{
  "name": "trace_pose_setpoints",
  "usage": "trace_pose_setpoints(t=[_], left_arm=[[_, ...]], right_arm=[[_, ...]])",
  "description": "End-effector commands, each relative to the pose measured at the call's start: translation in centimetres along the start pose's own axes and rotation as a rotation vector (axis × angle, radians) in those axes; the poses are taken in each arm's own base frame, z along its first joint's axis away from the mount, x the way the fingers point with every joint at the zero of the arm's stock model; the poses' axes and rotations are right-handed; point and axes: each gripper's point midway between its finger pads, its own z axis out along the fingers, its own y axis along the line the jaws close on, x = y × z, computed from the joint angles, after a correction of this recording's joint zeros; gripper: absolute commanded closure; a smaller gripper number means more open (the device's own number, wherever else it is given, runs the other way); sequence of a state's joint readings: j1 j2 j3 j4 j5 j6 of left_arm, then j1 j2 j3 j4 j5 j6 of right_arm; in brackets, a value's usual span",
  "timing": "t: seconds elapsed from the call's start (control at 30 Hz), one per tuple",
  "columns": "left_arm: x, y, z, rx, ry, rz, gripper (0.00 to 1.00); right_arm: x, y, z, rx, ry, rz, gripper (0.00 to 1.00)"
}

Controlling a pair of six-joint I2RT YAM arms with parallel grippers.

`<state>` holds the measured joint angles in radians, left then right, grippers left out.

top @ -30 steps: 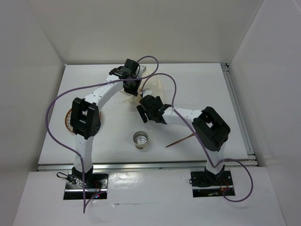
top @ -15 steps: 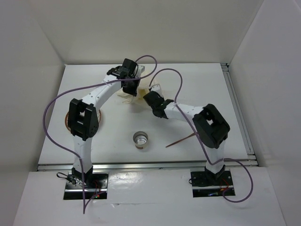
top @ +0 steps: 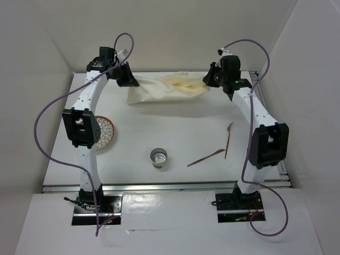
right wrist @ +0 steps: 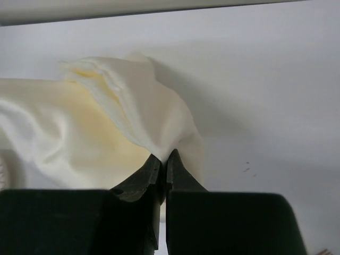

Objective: Set the dinner table for one person

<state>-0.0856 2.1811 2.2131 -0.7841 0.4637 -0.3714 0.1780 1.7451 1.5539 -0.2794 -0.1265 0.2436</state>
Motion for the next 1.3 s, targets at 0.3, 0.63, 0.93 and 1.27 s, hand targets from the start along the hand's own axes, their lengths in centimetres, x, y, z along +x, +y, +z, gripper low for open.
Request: trace_pose_setpoints(t=[0.3,0.63,0.93,1.27], left_arm=[[15.6,-2.4,-7.1,0.043,0.209,-0.151,1.0],[13.4,-2.8,-5.0,0.006,0.198,-0.133,1.0],[-5.1,-7.7,-6.7,0.249,-0.091,-0.126,1.0],[1.6,-2.3,-4.0,0.173,0.031,-0.162,1.0]], right_arm=[[12.3,0.1,-11.2,-0.001,0.299,0.339,1.0],[12.6,0.1,-11.4,-0.041,0.307,0.384,1.0],[-12.7,0.7,-7.0,-0.171,-0.102,0.305,1.0],[6.0,-5.1,-7.0,-0.018,0.142,0.487,1.0]])
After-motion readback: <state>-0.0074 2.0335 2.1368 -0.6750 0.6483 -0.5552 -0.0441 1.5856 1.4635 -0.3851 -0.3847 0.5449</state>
